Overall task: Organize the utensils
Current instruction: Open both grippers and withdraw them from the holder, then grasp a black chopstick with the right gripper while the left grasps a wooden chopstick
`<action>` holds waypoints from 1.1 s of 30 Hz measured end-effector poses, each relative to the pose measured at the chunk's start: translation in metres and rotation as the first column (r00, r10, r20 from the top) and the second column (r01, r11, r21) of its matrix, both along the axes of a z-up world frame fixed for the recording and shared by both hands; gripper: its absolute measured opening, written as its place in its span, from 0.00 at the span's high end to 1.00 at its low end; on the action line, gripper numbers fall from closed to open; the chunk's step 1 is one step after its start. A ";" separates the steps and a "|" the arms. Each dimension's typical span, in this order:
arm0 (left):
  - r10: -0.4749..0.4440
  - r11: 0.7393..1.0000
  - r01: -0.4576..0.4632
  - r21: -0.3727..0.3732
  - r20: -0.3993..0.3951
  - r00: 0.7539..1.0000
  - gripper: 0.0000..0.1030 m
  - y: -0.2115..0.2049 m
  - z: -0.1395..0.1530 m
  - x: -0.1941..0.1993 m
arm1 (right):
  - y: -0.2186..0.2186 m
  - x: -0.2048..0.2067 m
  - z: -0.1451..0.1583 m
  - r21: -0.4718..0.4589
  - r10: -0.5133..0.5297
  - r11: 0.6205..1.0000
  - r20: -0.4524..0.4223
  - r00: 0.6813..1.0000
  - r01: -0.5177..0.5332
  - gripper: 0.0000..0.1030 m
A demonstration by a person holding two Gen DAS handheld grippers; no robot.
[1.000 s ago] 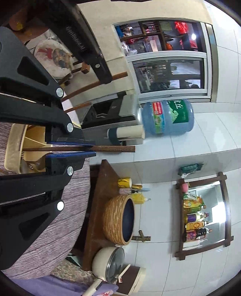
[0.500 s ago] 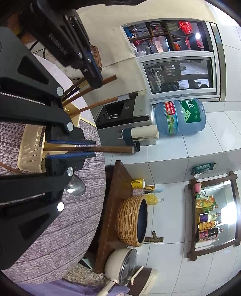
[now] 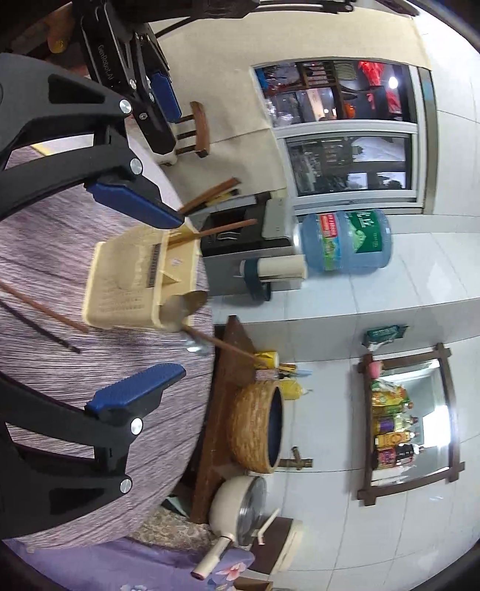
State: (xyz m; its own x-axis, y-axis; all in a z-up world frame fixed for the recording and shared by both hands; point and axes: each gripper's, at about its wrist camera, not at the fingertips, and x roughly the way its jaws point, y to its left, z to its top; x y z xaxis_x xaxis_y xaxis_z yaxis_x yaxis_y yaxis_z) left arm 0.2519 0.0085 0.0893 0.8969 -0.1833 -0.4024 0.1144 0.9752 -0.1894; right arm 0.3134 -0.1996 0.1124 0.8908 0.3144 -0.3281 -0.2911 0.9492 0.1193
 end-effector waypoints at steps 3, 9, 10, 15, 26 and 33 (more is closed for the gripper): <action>0.014 1.000 -0.015 -0.008 -0.067 0.998 0.24 0.004 -0.022 -0.004 | -0.002 -0.007 -0.019 -0.035 -0.020 0.999 -0.055 0.998 0.018 0.27; 0.032 0.999 -0.037 -0.023 -0.187 0.982 0.24 0.008 -0.070 -0.011 | -0.011 -0.007 -0.082 -0.105 -0.089 0.992 -0.266 0.960 0.063 0.26; 0.035 0.999 -0.039 -0.014 -0.202 0.979 0.24 0.007 -0.076 -0.012 | -0.013 -0.005 -0.090 -0.108 -0.097 0.992 -0.293 0.951 0.068 0.26; 0.024 0.999 -0.030 -0.016 -0.285 0.958 0.33 0.006 -0.106 -0.019 | -0.011 -0.001 -0.142 -0.117 -0.112 0.991 -0.445 0.888 0.066 0.28; 0.005 1.000 -0.006 -0.003 -0.316 0.949 0.39 0.001 -0.120 -0.032 | 0.000 0.042 -0.162 -0.137 -0.166 0.984 -0.513 0.842 0.111 0.52; -0.003 1.000 0.006 0.008 -0.321 0.947 0.39 -0.003 -0.123 -0.033 | 0.004 0.082 -0.169 -0.182 -0.226 0.972 -0.540 0.811 0.149 0.65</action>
State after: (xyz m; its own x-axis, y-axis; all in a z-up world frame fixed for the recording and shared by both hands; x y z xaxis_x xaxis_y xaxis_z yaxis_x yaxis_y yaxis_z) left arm 0.2191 0.0058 -0.0335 0.7194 -0.1822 -0.6703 0.0534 0.9766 -0.2081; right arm 0.3950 -0.1960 -0.0566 0.5835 0.0825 -0.8079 -0.0272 0.9963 0.0821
